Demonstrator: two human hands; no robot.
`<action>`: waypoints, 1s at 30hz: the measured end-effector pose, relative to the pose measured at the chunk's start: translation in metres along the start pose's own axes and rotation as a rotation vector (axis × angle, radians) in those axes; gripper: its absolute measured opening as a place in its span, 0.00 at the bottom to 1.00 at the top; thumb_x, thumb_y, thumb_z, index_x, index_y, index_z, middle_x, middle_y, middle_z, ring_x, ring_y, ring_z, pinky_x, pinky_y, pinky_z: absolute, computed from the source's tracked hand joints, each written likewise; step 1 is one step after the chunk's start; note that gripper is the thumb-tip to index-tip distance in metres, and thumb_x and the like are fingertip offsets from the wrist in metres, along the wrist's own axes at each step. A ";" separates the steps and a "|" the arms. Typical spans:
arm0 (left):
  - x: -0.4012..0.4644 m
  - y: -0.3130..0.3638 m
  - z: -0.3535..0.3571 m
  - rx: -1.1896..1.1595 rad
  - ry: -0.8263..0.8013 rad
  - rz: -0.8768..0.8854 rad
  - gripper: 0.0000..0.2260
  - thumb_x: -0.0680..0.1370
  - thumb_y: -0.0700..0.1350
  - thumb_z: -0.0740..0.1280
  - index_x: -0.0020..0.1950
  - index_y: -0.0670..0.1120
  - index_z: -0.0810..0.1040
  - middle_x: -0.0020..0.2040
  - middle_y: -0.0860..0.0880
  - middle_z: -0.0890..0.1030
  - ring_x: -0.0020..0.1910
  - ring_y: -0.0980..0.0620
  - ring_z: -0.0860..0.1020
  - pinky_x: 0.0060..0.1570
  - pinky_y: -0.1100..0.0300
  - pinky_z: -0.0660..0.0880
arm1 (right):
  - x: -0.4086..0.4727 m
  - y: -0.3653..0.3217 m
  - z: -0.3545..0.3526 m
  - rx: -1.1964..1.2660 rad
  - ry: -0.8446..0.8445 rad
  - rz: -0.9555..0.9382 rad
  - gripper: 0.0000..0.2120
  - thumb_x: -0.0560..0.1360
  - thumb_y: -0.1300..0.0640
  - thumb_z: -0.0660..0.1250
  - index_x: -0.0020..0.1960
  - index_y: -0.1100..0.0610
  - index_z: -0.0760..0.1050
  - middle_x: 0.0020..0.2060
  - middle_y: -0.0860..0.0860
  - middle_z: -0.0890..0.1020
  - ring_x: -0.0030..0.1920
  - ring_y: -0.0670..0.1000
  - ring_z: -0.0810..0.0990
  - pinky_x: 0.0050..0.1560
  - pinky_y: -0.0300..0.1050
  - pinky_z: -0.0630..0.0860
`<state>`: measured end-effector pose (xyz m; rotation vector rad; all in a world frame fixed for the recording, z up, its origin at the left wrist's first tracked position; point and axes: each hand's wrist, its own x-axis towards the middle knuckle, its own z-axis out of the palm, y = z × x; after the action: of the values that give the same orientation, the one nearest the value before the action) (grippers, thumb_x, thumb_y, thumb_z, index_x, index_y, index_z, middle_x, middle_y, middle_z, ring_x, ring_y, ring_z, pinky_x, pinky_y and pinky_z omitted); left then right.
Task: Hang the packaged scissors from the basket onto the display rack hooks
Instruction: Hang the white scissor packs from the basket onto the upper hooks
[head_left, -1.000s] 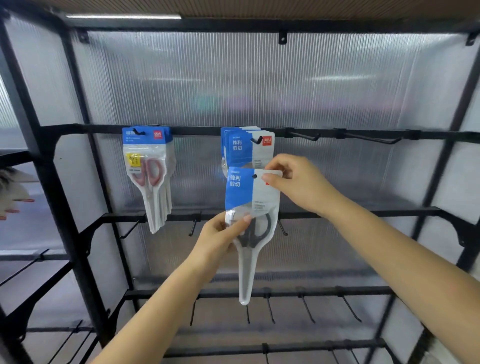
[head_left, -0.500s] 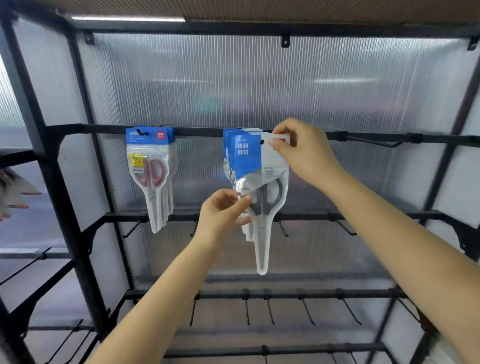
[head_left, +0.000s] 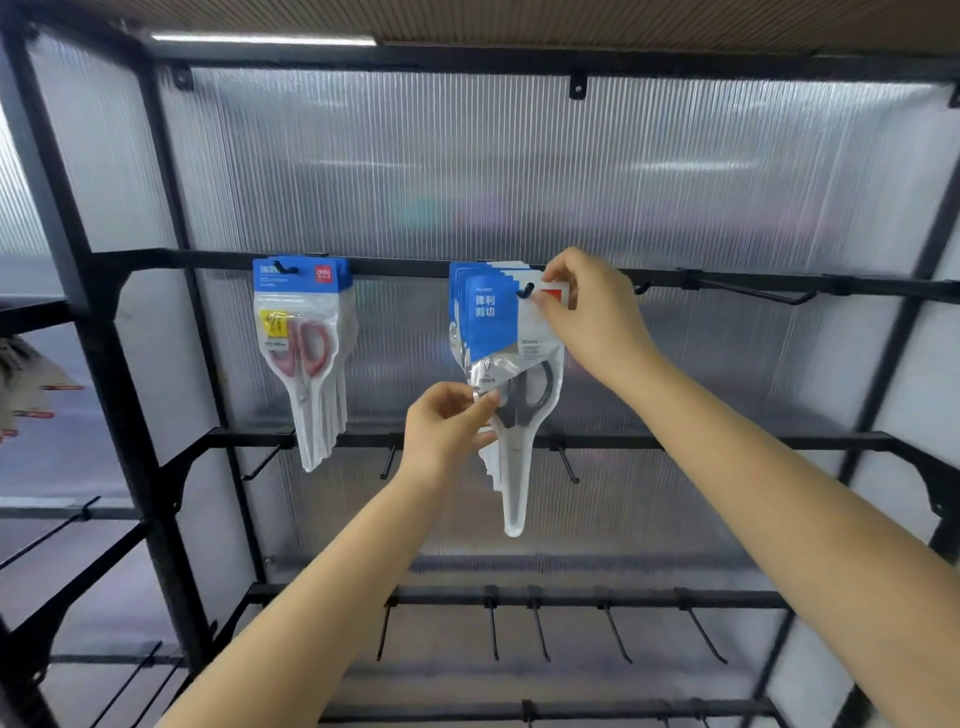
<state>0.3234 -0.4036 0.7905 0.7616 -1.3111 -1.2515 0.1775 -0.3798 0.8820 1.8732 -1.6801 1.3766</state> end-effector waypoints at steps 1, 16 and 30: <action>0.004 -0.001 0.000 0.017 0.014 -0.004 0.06 0.74 0.39 0.70 0.41 0.41 0.74 0.40 0.43 0.79 0.40 0.49 0.81 0.41 0.60 0.81 | -0.001 0.001 0.002 -0.032 0.001 -0.017 0.07 0.76 0.60 0.66 0.54 0.60 0.73 0.51 0.53 0.77 0.47 0.47 0.73 0.46 0.38 0.69; 0.032 -0.016 0.007 0.118 0.085 -0.014 0.07 0.75 0.42 0.70 0.44 0.41 0.75 0.42 0.44 0.79 0.37 0.53 0.80 0.36 0.67 0.79 | -0.003 0.011 0.017 -0.311 0.000 -0.144 0.15 0.78 0.59 0.63 0.63 0.60 0.69 0.59 0.55 0.70 0.60 0.53 0.71 0.49 0.41 0.71; 0.018 0.006 -0.006 0.657 0.138 0.351 0.18 0.75 0.43 0.69 0.63 0.41 0.72 0.62 0.46 0.71 0.61 0.50 0.70 0.57 0.63 0.65 | -0.032 -0.006 0.002 -0.474 -0.057 -0.076 0.22 0.78 0.58 0.62 0.71 0.60 0.64 0.67 0.55 0.68 0.66 0.55 0.68 0.62 0.48 0.68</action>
<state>0.3278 -0.4209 0.8003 0.9935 -1.6715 -0.4695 0.1872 -0.3595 0.8587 1.6885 -1.7496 0.8075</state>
